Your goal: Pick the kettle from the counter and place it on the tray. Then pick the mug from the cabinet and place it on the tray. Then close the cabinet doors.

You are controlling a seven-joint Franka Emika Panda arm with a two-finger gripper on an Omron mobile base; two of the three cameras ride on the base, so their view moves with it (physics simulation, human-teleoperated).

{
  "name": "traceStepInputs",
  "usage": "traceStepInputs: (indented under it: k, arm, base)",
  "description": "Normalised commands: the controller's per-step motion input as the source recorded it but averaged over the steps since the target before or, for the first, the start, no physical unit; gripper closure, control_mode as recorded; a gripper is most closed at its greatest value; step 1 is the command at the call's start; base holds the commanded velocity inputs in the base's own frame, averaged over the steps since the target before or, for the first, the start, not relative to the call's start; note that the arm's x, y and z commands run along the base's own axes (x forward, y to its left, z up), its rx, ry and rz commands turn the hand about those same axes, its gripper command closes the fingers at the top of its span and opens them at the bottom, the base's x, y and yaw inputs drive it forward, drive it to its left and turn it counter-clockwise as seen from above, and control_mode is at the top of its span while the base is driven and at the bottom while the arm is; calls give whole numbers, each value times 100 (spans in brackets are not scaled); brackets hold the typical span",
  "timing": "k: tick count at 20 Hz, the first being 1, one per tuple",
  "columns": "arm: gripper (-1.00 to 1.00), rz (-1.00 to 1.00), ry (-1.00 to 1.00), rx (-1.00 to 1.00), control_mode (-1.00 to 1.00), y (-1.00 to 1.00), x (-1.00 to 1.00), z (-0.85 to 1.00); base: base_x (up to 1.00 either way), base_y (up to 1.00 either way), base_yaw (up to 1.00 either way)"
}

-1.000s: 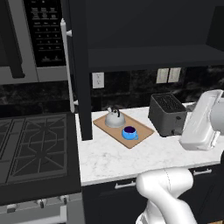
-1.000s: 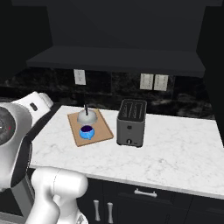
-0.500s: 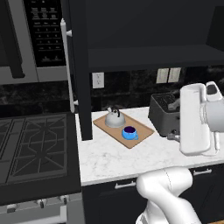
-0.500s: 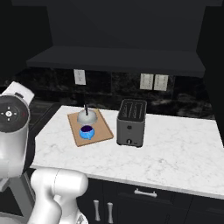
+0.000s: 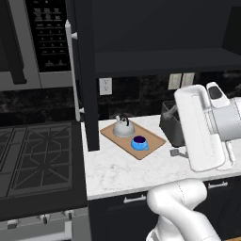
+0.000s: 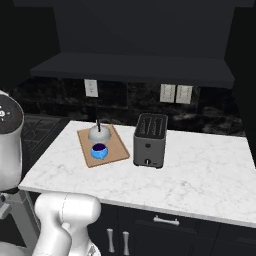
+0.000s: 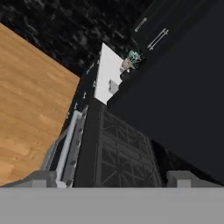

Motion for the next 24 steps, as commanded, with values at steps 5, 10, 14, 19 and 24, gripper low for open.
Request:
traceStepInputs:
  k: [5,10,14,19,24]
  arm:
    - [-100,-4,-25,0,-100,80,-6,1]
    - [-100,3,-34,0,-100,57,-21,13]
    - [-100,2,-35,0,-100,63,-15,23]
    - [-100,0,-29,0,-100,74,-1,20]
    - [-100,0,-31,-1,-100,71,0,10]
  base:
    - [0,0,0]
    - [0,0,0]
    - [0,0,0]
    - [0,0,0]
    - [0,0,0]
